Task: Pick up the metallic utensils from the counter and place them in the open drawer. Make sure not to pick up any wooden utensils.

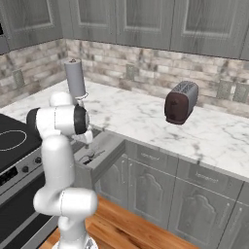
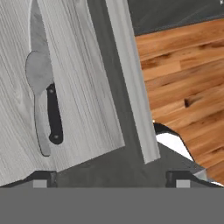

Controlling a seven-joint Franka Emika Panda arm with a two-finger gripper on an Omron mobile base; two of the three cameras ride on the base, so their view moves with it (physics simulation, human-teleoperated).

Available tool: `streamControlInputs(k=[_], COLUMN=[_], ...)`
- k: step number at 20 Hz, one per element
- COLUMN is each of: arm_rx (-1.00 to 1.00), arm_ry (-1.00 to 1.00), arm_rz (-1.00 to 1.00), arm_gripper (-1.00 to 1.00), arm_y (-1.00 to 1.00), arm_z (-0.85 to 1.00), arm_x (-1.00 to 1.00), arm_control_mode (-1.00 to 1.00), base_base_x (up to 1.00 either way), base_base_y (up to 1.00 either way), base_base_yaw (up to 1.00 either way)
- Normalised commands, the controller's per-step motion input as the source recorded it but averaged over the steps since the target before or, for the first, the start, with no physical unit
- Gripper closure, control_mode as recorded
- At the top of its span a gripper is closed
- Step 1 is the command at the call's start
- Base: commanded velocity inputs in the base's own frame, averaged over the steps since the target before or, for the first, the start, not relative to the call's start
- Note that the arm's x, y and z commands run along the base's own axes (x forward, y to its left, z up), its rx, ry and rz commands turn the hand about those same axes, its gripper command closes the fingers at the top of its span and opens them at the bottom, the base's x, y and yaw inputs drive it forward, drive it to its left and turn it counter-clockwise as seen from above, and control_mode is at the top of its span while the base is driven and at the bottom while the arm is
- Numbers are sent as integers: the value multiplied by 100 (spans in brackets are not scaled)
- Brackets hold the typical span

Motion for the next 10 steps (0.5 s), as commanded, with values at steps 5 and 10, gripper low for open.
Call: streamControlInputs(k=[5,10], arm_rx=[0,2], arm_ry=[9,2], arm_rz=[-6,-1], arm_gripper=[-100,-100], arm_y=[-80,-100], arm_z=[100,84], arm_x=[-79,-99], arm_control_mode=[-100,-100], base_base_x=[0,0], base_base_y=[0,0], base_base_yaw=[0,0])
